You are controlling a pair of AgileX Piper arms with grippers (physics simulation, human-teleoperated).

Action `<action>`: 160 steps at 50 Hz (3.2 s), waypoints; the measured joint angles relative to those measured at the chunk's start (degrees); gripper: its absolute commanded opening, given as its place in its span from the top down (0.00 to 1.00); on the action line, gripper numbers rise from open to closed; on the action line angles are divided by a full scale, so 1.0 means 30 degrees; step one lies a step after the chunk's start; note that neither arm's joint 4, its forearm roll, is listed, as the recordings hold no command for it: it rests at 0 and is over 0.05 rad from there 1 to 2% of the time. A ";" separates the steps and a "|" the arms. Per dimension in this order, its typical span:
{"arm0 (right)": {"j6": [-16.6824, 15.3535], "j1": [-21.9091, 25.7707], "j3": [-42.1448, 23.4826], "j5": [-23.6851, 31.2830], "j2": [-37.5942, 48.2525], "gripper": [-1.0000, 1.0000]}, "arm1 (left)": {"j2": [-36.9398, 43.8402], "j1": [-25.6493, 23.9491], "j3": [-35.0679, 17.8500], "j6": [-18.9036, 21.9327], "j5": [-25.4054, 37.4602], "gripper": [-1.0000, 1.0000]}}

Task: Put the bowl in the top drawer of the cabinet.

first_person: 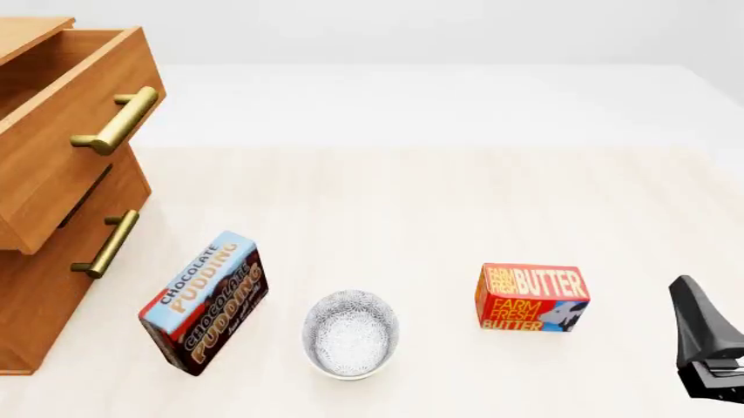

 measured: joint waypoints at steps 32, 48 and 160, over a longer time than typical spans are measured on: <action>-0.0001 0.0000 0.0000 0.0000 -0.0001 0.00 | 0.6001 -0.0628 -0.3925 -0.1332 -0.0370 0.00; 0.0000 0.0001 0.0000 0.0000 -0.0001 0.00 | 0.9593 -0.0553 -0.6137 -0.2525 0.0027 0.00; 0.0000 -0.0001 0.0000 0.0000 0.0000 0.00 | 2.1632 0.0732 -0.9651 -0.9456 -0.0824 0.00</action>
